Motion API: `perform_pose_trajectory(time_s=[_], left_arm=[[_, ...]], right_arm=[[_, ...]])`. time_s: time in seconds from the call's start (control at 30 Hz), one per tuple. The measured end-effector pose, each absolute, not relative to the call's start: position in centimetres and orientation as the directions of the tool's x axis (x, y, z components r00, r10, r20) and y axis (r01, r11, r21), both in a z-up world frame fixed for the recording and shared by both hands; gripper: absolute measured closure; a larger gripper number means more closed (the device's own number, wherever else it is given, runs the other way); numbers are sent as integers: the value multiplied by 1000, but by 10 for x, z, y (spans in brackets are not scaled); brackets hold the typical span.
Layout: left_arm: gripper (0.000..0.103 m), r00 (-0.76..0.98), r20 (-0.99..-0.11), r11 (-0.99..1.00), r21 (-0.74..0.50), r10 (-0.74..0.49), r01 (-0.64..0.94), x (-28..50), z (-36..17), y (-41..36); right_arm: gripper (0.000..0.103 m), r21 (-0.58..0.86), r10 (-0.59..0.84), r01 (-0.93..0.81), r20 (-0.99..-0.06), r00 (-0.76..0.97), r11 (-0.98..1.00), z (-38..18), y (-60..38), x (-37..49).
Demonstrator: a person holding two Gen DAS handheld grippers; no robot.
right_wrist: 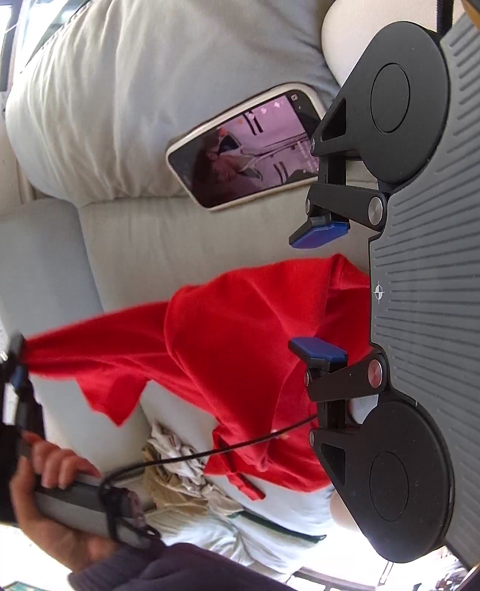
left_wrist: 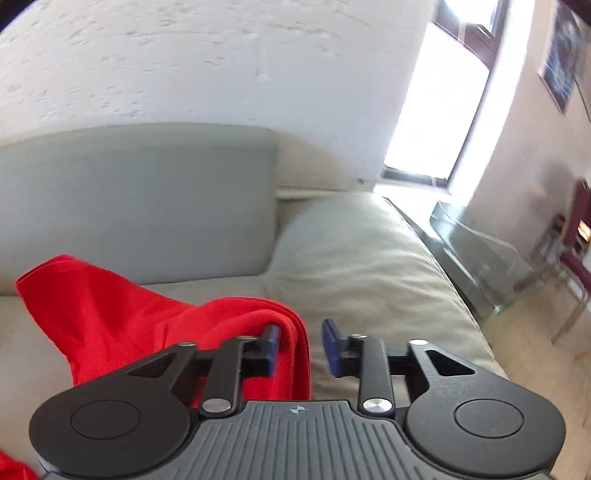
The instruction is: Fold clothes
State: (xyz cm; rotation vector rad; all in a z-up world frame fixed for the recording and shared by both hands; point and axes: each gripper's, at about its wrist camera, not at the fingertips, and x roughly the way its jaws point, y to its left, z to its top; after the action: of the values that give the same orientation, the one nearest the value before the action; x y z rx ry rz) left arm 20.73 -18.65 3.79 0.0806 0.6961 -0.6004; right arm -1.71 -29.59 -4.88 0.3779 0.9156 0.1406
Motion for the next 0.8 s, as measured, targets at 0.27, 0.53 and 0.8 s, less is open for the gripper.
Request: perform_pose_trajectory(time_s=[0.27, 0.53, 0.8], left_arm=[[34, 660, -636, 905, -160, -399, 393, 146, 24, -72], [40, 727, -668, 962, -272, -161, -37, 52, -9, 142], [49, 626, -723, 800, -544, -293, -254, 35, -91, 193]], right_arm=[[47, 357, 274, 29, -762, 587, 934, -47, -290, -33], [37, 410, 311, 56, -767, 561, 911, -54, -284, -37], [37, 489, 340, 164, -774, 534, 857, -61, -287, -36]])
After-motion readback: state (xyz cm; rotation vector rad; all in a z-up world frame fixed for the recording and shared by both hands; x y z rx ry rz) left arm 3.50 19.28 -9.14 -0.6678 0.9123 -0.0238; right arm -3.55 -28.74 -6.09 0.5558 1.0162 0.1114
